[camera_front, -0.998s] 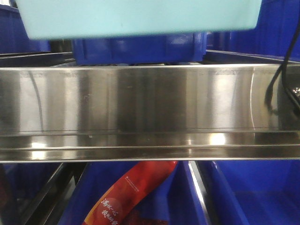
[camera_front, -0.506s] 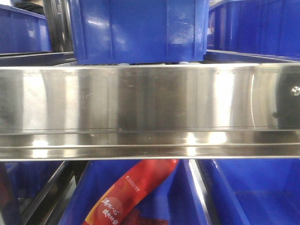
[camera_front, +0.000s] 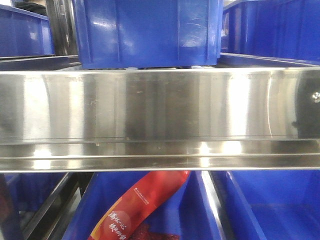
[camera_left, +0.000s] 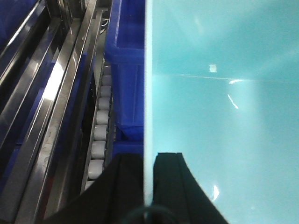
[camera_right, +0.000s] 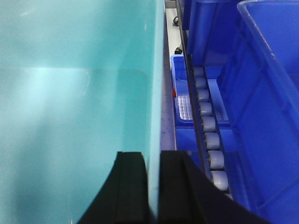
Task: Fetch blue bin and place on conveyor start
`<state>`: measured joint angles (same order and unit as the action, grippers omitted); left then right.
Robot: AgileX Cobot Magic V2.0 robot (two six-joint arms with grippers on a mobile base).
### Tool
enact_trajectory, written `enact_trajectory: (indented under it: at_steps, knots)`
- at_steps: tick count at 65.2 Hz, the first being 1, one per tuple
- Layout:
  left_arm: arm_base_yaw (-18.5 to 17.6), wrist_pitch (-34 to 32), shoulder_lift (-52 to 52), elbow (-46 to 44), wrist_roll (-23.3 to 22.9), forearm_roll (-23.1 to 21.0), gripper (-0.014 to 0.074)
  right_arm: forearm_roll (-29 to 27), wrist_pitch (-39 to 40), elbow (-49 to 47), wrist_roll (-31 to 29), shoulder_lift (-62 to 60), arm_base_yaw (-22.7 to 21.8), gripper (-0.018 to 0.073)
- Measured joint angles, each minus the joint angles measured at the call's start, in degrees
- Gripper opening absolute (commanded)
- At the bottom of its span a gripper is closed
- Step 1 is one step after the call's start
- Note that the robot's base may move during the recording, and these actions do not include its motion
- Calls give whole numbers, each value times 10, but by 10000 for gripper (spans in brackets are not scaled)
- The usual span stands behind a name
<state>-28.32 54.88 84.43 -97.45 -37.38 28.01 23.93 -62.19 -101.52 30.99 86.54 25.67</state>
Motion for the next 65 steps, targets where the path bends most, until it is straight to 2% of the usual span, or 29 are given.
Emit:
enact_trajectory:
  at_steps: [21, 30, 65]
  knots:
    - [-1, 1, -1, -23, 0, 3, -111, 0, 10, 0, 1, 0, 0, -162]
    - [-1, 17, -2, -46, 19, 6, -111, -1, 20, 0, 2, 0, 0, -162]
    - [-1, 34, -3, -47, 27, 7, -111, -3, 38, 0, 3, -6, 1, -162]
